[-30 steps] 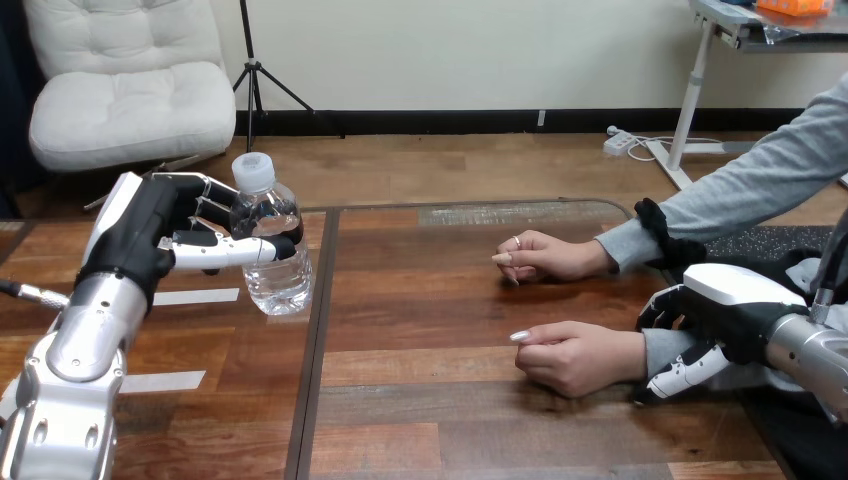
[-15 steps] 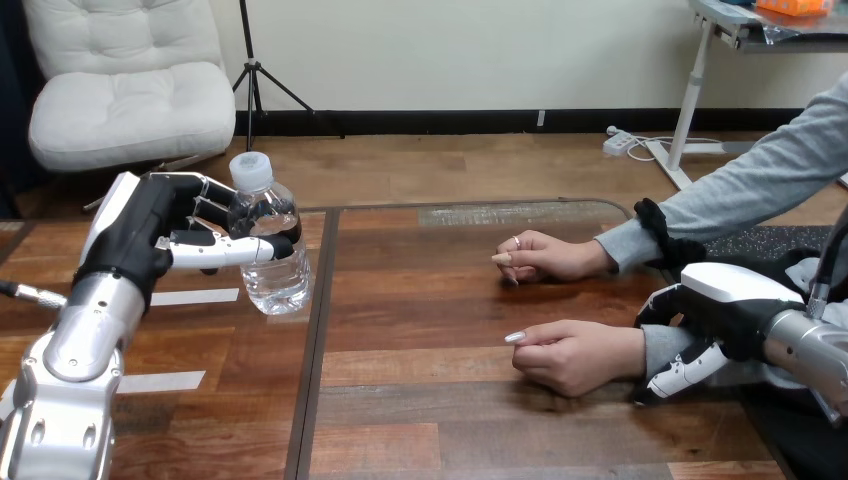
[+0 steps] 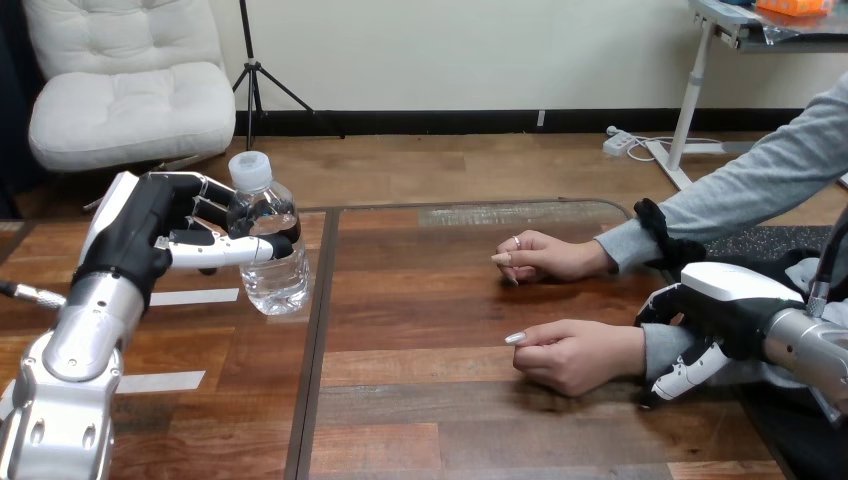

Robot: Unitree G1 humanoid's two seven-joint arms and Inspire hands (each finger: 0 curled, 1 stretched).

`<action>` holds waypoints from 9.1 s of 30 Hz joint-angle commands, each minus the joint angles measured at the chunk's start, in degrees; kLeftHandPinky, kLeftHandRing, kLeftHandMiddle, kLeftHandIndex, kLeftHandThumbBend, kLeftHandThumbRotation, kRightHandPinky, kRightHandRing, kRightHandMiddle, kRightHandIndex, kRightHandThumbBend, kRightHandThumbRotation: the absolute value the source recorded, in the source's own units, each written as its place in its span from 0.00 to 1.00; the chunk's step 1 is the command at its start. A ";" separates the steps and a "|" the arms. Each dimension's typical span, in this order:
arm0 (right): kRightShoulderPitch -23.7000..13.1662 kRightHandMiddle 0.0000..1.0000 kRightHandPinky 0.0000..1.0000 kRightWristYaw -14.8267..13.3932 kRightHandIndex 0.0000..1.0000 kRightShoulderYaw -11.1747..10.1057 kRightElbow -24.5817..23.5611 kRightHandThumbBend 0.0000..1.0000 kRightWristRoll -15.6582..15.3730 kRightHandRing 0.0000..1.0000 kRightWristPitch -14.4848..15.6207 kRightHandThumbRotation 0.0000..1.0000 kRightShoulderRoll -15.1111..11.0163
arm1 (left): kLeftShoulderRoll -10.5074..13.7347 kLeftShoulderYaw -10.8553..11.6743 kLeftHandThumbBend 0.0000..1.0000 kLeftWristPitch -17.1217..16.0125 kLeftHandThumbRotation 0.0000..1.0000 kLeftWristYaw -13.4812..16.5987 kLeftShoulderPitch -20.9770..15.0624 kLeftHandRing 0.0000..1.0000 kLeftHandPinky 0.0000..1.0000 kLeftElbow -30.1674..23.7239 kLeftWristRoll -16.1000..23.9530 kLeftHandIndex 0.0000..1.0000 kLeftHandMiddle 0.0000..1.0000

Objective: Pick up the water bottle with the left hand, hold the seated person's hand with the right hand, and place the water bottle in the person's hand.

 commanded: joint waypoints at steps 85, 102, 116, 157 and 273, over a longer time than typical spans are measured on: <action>0.10 0.43 0.33 -3.65 0.44 -2.22 -0.68 0.77 5.49 0.37 -5.25 0.00 3.01 | 1.45 1.34 0.62 -0.78 0.00 0.22 -2.67 0.38 0.32 -3.96 -0.32 0.43 0.43; 0.00 0.39 0.29 -4.39 0.42 -2.18 -0.39 0.75 5.39 0.33 -5.73 0.00 3.01 | 1.54 1.19 0.62 -0.97 0.00 0.30 -2.53 0.39 0.33 -3.95 -0.06 0.43 0.44; 0.00 0.39 0.29 -4.12 0.41 -2.52 -0.52 0.75 5.83 0.33 -6.10 0.00 2.96 | 1.64 1.04 0.62 -0.45 0.00 0.22 -2.38 0.39 0.33 -4.57 0.30 0.43 0.44; 0.13 0.41 0.30 -4.65 0.43 -2.73 -1.04 0.76 5.95 0.35 -6.51 0.00 2.71 | 1.52 1.13 0.63 -0.39 0.00 0.13 -2.15 0.38 0.32 -4.81 0.22 0.43 0.43; -2.06 0.38 0.29 -2.59 0.40 -6.18 -10.59 0.80 10.14 0.32 -11.15 0.00 1.89 | 0.86 0.63 0.63 0.07 0.00 -0.19 -1.23 0.39 0.32 -5.65 -0.21 0.43 0.43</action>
